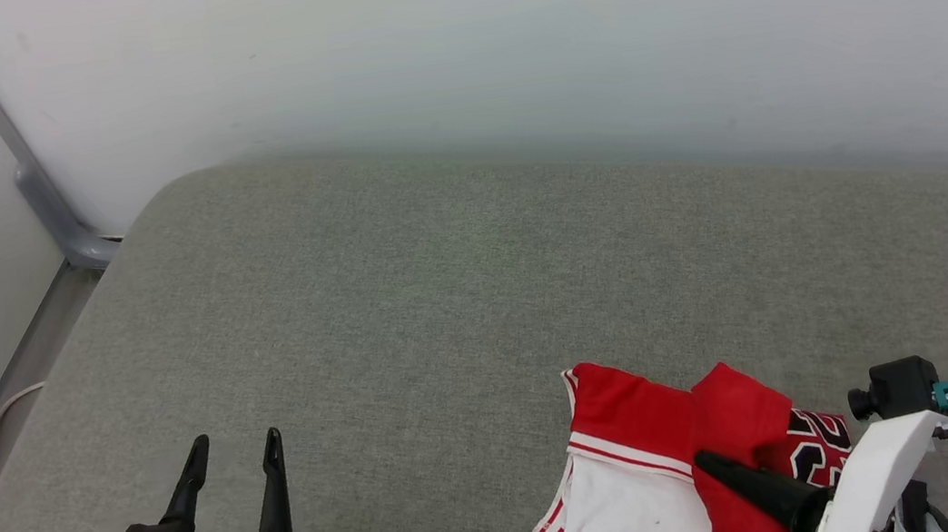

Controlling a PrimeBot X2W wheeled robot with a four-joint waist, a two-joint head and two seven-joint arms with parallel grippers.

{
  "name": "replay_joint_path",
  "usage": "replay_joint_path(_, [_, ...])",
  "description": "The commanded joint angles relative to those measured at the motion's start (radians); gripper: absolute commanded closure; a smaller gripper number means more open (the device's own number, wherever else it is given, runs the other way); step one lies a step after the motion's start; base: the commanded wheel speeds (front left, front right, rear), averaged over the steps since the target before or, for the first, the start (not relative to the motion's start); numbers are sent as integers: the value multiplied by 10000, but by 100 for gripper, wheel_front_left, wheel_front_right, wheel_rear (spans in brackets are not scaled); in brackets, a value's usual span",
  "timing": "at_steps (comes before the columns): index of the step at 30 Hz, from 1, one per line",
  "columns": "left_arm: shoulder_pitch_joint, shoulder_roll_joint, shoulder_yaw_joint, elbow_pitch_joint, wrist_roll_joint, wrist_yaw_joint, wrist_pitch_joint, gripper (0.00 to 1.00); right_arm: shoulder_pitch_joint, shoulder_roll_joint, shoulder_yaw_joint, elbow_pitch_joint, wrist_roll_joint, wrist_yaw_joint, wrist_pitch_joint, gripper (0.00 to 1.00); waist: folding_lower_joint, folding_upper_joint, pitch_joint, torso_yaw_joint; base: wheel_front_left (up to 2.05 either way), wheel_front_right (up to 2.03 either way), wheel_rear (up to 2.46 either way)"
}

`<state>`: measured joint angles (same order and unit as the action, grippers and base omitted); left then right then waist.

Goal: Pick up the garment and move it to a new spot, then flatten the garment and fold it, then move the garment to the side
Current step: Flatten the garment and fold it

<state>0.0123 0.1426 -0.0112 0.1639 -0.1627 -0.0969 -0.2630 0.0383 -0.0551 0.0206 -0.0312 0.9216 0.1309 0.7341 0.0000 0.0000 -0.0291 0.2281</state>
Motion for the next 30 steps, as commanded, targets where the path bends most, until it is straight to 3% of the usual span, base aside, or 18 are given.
replay_joint_path(1, [-81, 4, 60, 8, 35, -30, -21, 0, -195, 54, 5, 132, -108, -6, -125, 100, 0, 0, 18, 43, 0, 0, 0])
replay_joint_path(17, [-191, -158, 180, 121, 179, -160, -22, 0, -2010, 65, 1023, 3951, -135, -6, -2612, 100, 0, 0, 204, 355, 0, 0, 0])
replay_joint_path(18, [-199, -169, 196, 128, 180, -147, -21, 0, -2101, 65, 1117, 4112, -144, -6, -2667, 82, 0, 0, 208, 364, 0, 0, 0])
replay_joint_path(19, [-195, -180, 210, 137, 185, -151, -22, 0, -2186, 65, 1204, 4240, -186, -6, -2752, 15, 0, 0, 207, 368, 0, 0, 0])
replay_joint_path(20, [-185, -187, 229, 142, 190, -159, -21, 0, -2277, 65, 1284, 4364, -160, -6, -2828, 0, 0, 0, 204, 371, 0, 0, 0])
replay_joint_path(30, [-76, -229, 339, 212, 261, -214, -21, 0, -2583, 57, 2493, 4304, 572, -6, -3080, 0, 0, 0, 44, 324, 0, 0, 0])
